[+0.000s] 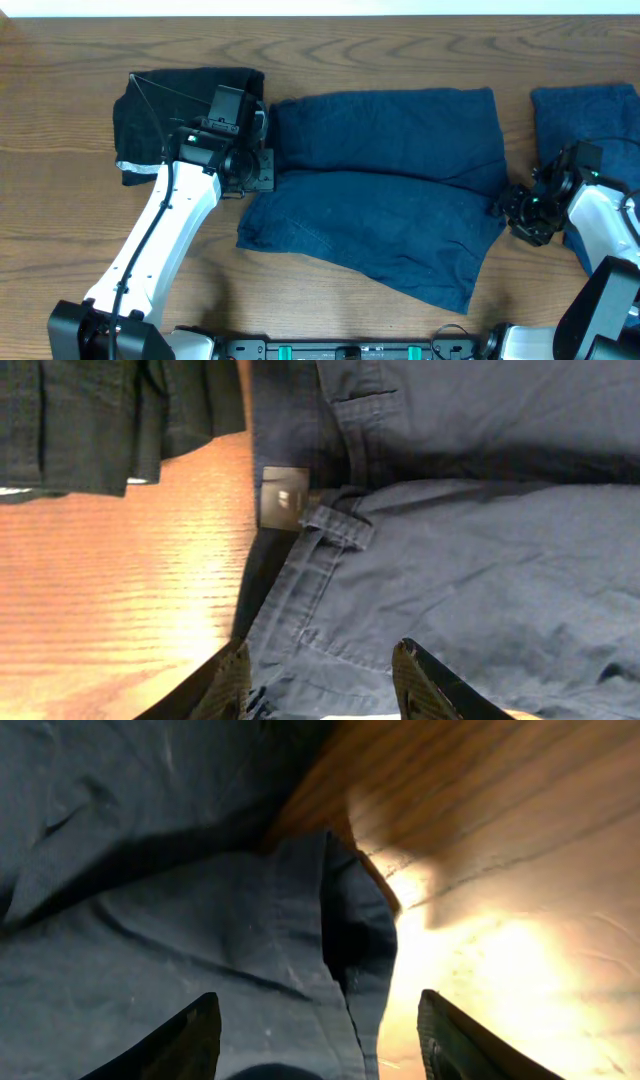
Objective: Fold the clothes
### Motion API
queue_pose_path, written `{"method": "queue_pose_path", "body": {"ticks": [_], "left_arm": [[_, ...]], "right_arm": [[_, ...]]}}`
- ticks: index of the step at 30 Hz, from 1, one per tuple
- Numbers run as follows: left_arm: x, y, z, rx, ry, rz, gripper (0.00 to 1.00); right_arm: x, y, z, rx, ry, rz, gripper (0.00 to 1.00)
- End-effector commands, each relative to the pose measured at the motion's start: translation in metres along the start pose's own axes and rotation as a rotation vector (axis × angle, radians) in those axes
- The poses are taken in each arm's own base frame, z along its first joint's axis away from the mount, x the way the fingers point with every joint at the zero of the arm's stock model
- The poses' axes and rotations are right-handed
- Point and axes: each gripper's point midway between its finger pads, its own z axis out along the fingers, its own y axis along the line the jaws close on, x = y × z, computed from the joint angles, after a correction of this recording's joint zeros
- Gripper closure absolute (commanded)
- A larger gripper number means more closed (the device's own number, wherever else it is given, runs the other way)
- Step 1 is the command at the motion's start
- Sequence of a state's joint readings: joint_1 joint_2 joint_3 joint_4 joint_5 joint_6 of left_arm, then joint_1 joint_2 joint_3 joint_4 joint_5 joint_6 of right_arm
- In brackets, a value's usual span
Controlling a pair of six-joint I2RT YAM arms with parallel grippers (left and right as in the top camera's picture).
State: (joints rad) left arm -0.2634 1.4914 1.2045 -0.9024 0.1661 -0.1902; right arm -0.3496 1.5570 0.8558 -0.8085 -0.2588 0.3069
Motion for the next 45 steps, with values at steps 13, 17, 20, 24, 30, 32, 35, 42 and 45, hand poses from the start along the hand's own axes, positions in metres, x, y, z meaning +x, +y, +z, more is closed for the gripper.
{"method": "queue_pose_path", "body": {"ticks": [13,17,20,24,30,32,35,42,45], "left_arm": [[0.061,0.025,0.037,-0.071,0.183,-0.076,0.52],[0.066,0.026,0.04,-0.075,0.197,-0.078,0.51],[0.068,0.027,0.042,-0.077,0.2,-0.078,0.46],[0.072,0.03,0.051,-0.075,0.193,-0.077,0.37],[0.076,0.033,0.065,-0.073,0.171,-0.074,0.37],[0.075,0.032,0.065,-0.071,0.17,-0.075,0.37],[0.078,0.033,0.064,-0.074,0.182,-0.076,0.43],[0.099,0.028,0.058,-0.044,0.27,-0.091,0.94],[0.117,0.014,0.048,0.034,0.353,-0.115,0.94]], "right_arm": [[0.011,-0.005,0.013,-0.017,0.018,-0.014,0.4],[0.011,-0.005,0.013,-0.018,0.017,-0.015,0.4],[0.011,-0.005,0.013,-0.017,0.018,-0.025,0.4],[0.011,-0.005,0.013,-0.018,0.017,-0.025,0.4],[0.01,-0.004,0.013,-0.019,0.014,-0.026,0.4],[0.01,-0.004,0.013,-0.019,0.014,-0.026,0.4],[0.01,-0.005,0.013,-0.018,0.014,-0.026,0.4],[0.009,-0.005,0.013,-0.015,0.011,-0.027,0.4],[0.01,-0.005,0.013,-0.015,0.011,-0.027,0.4]]}}
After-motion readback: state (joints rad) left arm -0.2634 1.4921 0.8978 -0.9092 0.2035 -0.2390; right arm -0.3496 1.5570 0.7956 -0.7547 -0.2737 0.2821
